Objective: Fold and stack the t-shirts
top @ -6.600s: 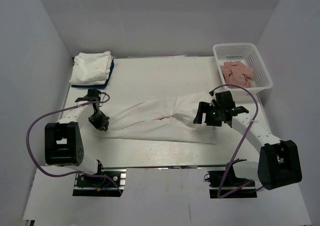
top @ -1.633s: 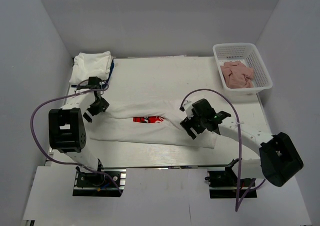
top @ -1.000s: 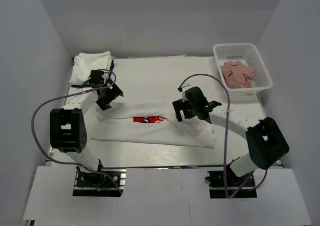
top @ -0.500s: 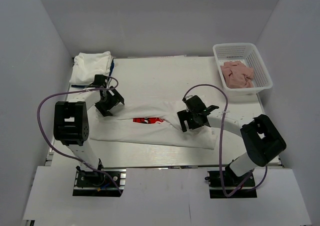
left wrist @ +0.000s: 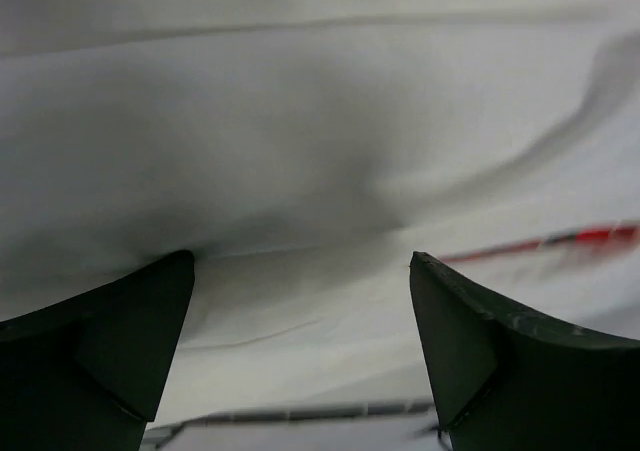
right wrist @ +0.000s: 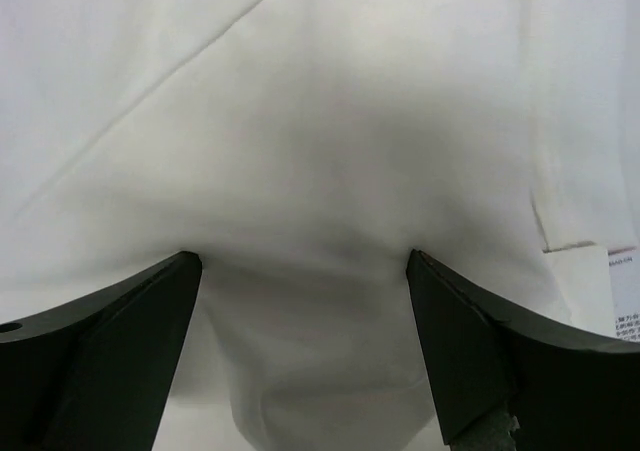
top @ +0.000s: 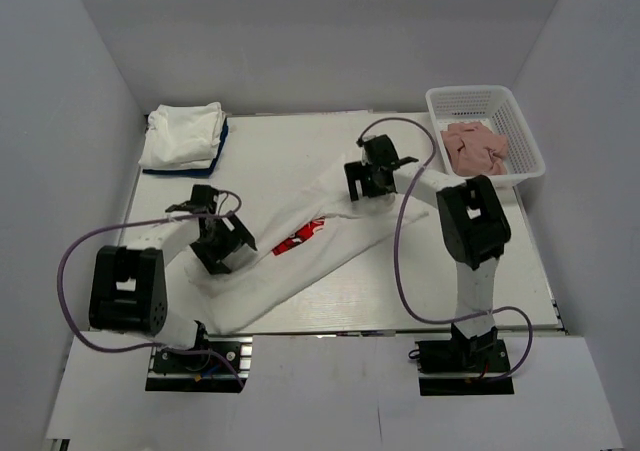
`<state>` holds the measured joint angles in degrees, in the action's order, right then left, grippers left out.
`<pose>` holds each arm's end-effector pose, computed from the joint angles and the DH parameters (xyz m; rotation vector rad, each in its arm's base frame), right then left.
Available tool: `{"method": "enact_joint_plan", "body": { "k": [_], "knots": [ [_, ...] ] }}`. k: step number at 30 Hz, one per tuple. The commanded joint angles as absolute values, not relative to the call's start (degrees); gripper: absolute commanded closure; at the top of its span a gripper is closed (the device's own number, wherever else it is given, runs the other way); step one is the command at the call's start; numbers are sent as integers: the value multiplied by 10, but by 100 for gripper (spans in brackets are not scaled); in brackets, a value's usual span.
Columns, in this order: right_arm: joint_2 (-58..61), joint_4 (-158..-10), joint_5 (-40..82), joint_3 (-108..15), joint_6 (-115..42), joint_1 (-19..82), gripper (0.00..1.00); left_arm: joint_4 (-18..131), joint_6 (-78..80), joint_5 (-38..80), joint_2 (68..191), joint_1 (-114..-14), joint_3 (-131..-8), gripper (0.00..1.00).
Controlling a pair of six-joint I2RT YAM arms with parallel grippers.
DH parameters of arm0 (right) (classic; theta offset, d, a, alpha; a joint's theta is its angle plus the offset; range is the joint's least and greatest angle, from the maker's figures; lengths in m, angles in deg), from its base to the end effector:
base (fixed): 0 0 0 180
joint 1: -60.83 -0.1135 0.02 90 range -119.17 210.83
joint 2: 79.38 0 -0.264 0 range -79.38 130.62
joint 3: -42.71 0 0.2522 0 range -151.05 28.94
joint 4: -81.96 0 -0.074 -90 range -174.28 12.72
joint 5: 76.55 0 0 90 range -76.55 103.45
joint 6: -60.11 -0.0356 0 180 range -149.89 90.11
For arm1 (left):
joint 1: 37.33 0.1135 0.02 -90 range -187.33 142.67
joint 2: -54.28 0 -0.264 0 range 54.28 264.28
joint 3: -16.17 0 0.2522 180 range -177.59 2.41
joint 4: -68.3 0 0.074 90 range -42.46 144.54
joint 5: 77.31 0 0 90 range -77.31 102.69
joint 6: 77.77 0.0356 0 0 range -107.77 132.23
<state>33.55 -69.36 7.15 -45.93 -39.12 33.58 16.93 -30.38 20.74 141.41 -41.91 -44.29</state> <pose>0.3739 0.1882 0.1656 -0.3449 2.4681 0.1309 0.2536 -0.0253 0.1571 -0.9533 2.8340 -0.3182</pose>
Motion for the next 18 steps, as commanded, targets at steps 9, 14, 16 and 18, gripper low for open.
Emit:
{"method": "enact_joint_plan", "body": {
  "k": [9, 14, 16, 18],
  "knots": [
    [607, -720, 280, -838, -151, 351, 10, -39, -278, 459, 1338, -521, -339, 0],
    [594, -721, 283, -908, -139, 359, 10, -58, -216, 489, 1351, -550, -474, 0],
    [564, -721, 280, -909, -142, 354, 10, -64, -186, 489, 1356, -555, -544, 0],
    [537, -717, 262, -901, -161, 348, 10, -64, -160, 447, 1372, -555, -613, 0]
  ]
}}
